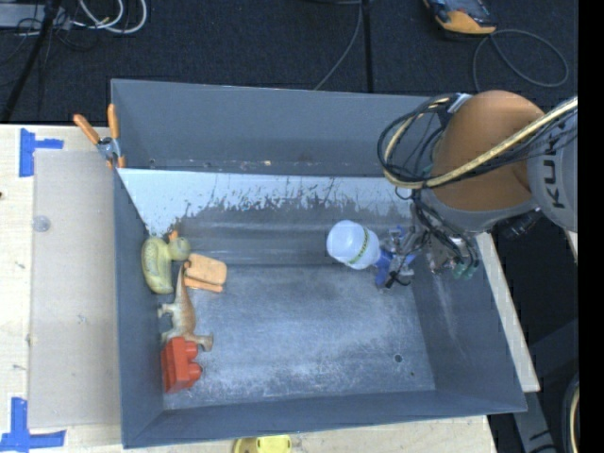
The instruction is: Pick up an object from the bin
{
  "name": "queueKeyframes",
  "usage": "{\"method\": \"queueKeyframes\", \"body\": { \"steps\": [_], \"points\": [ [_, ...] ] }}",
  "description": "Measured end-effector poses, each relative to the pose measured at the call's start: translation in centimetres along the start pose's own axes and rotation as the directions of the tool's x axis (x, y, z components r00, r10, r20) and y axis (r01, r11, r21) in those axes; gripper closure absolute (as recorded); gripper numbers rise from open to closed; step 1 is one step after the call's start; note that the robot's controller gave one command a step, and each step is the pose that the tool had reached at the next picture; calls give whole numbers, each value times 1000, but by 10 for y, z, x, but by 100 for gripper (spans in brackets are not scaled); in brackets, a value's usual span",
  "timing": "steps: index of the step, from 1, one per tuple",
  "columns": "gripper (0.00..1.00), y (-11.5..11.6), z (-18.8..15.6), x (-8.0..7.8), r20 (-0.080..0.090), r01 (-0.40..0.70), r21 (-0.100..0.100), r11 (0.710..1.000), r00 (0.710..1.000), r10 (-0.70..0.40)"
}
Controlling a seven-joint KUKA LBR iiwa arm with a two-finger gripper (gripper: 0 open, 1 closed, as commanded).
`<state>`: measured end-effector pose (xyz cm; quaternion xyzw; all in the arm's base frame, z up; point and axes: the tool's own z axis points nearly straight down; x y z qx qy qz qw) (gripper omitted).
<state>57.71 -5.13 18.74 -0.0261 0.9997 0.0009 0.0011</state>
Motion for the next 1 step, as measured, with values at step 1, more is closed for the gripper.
{"method": "queueKeyframes", "body": {
  "steps": [1],
  "points": [
    [100, 4, -34, -6, -9, -1, -1, 1000, 1000, 1]
  ]
}}
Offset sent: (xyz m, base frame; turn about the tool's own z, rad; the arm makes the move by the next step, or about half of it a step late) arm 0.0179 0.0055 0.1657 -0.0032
